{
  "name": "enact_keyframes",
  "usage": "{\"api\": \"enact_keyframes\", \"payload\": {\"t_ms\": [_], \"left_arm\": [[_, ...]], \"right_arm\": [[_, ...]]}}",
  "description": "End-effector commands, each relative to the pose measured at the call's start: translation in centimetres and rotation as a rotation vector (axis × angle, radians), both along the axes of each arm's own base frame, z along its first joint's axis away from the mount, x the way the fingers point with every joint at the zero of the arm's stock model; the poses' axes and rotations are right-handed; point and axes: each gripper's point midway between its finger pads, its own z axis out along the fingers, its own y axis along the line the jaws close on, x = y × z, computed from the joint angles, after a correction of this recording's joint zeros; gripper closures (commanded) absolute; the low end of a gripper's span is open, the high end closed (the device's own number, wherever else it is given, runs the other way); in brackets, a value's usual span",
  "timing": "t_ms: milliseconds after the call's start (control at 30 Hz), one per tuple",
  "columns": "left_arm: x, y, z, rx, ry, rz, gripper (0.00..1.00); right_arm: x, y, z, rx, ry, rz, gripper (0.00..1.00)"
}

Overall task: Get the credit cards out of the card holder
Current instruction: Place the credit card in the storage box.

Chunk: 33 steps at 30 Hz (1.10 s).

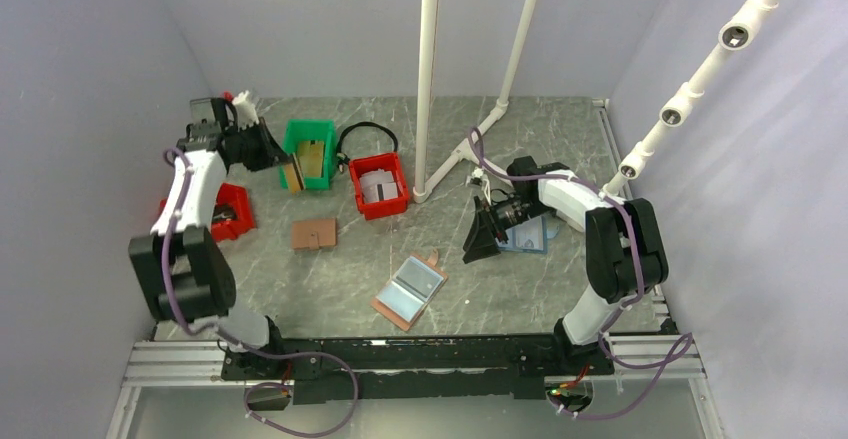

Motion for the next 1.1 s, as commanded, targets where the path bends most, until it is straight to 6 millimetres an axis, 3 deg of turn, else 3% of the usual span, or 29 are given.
{"api": "enact_keyframes", "payload": {"t_ms": [0, 200, 467, 633, 733, 867, 1000, 1067], "left_arm": [[6.3, 1.2, 0.7, 0.067, -0.143, -0.115, 1.0], [10.8, 1.4, -1.0, 0.029, -0.183, -0.143, 1.0], [14.3, 1.7, -3.1, 0.0, -0.152, -0.106, 0.97], [15.6, 1.7, -4.1, 0.042, -0.118, -0.086, 0.83], [16.2, 2.0, -2.5, 0.089, -0.143, -0.072, 0.73], [16.0, 3.3, 1.6, 0.165, -0.195, -0.014, 0.72], [13.2, 3.9, 5.9, 0.194, -0.255, 0.071, 0.68], [10.4, 3.9, 8.9, 0.185, -0.317, 0.127, 0.55]], "right_arm": [[-0.6, -0.4, 0.4, 0.004, -0.066, 0.011, 0.32], [-0.6, -0.5, 0.4, -0.011, -0.074, 0.012, 0.32], [-0.6, -0.6, 0.4, -0.019, -0.068, 0.016, 0.32], [-0.5, -0.7, 0.7, -0.032, -0.081, 0.014, 0.32], [-0.5, -0.9, 0.9, -0.048, -0.108, 0.007, 0.32], [-0.1, -1.3, 1.5, -0.083, -0.167, -0.002, 0.32], [0.9, -1.5, 2.9, -0.101, -0.246, -0.019, 0.32], [1.2, -1.5, 3.8, -0.098, -0.28, -0.026, 0.32]]}}
